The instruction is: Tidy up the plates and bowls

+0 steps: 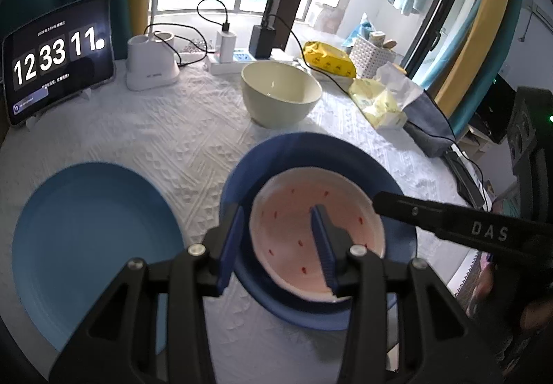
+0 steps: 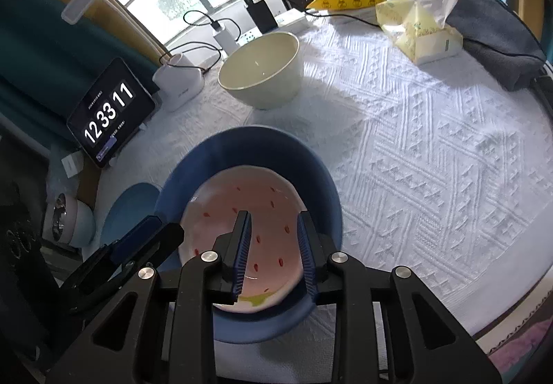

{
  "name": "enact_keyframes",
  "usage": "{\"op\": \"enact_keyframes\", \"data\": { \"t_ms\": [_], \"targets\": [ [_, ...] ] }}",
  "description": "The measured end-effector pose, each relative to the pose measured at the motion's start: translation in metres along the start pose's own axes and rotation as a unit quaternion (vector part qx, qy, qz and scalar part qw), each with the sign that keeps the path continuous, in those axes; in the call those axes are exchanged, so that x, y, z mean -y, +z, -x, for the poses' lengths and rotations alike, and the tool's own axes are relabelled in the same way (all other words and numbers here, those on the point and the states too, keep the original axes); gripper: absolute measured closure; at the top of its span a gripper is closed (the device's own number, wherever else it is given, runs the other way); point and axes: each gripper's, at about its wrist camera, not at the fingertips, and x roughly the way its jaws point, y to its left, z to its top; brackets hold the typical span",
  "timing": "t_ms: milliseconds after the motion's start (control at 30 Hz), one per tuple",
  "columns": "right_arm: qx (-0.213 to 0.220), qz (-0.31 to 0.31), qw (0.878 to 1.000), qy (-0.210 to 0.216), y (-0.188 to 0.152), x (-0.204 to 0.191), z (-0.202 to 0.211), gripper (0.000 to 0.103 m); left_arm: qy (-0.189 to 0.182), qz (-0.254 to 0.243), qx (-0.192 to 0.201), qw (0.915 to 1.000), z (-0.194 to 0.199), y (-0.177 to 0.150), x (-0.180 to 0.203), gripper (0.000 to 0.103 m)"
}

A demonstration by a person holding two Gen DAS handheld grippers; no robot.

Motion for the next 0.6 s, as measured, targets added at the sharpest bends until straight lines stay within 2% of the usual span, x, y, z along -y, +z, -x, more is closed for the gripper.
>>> {"op": "enact_keyframes", "data": {
  "t_ms": [400,600],
  "targets": [
    [0.011,0.005,1.0,0.005,0.006,-0.002,0.006,0.074,0.004,-0.006,0.013,0.9999,0.008,0.011,0.002,0.06],
    [0.033,0.026,0.999,-0.018,0.011,-0.006,0.012,0.074,0.017,-0.015,0.028,0.9993,0.013,0.019,0.005,0.06]
  ]
}}
